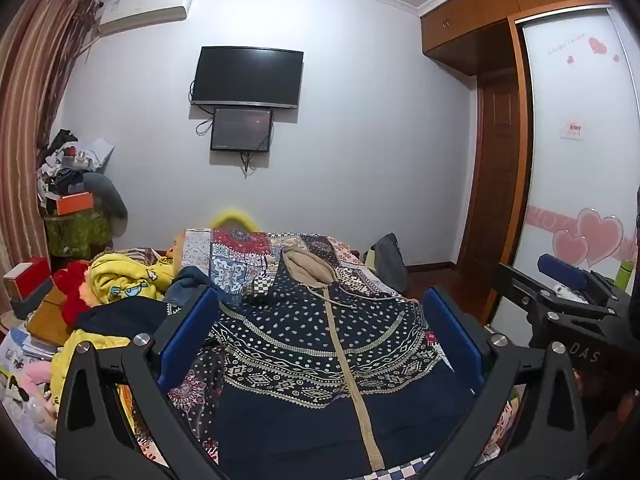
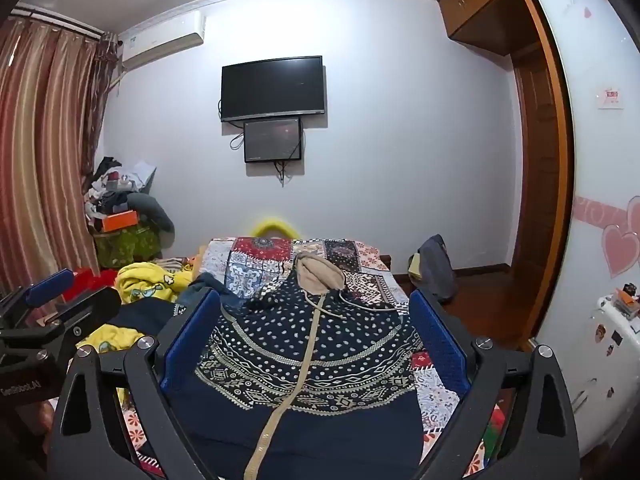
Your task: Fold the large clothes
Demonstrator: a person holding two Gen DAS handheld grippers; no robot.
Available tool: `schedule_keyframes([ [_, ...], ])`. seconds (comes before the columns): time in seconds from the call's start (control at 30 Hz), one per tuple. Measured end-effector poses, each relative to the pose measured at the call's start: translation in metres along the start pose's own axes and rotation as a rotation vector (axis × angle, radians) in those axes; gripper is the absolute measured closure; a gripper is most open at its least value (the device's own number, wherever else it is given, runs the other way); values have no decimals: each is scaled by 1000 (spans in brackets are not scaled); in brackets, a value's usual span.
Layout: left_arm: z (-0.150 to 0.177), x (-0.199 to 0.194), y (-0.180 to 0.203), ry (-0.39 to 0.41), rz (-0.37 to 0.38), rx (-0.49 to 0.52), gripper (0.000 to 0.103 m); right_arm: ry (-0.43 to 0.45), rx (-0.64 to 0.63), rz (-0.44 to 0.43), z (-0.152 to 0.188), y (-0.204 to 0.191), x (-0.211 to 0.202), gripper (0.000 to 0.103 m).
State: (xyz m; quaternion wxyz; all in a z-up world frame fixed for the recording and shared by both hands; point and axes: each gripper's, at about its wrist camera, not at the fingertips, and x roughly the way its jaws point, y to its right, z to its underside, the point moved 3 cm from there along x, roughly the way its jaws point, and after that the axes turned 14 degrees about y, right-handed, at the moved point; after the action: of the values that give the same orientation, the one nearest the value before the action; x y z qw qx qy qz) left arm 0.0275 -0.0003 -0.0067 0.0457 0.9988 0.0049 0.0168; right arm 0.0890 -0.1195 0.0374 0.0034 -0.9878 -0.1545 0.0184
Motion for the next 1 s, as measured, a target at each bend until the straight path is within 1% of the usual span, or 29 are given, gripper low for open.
schedule_keyframes([
  [0.07,-3,1,-2,-5,8,-13,0,-3,-6,4,0,0,0,9],
  [0.27,-6,0,-2,-9,10,4,0,-5,-17,15,0,-3,3,9],
  [0.3,-3,5,-2,-14,12,6,0,4,8,-2,1,-2,2,9],
  [0.5,0,4,2,-10,13,11,0,2,6,1,5,-8,6,9],
  [0.53,0,4,2,-9,13,11,0,4,11,-6,3,-2,3,9],
  [1.0,-2,4,6,-9,19,23,0,2,17,-6,5,0,3,9],
])
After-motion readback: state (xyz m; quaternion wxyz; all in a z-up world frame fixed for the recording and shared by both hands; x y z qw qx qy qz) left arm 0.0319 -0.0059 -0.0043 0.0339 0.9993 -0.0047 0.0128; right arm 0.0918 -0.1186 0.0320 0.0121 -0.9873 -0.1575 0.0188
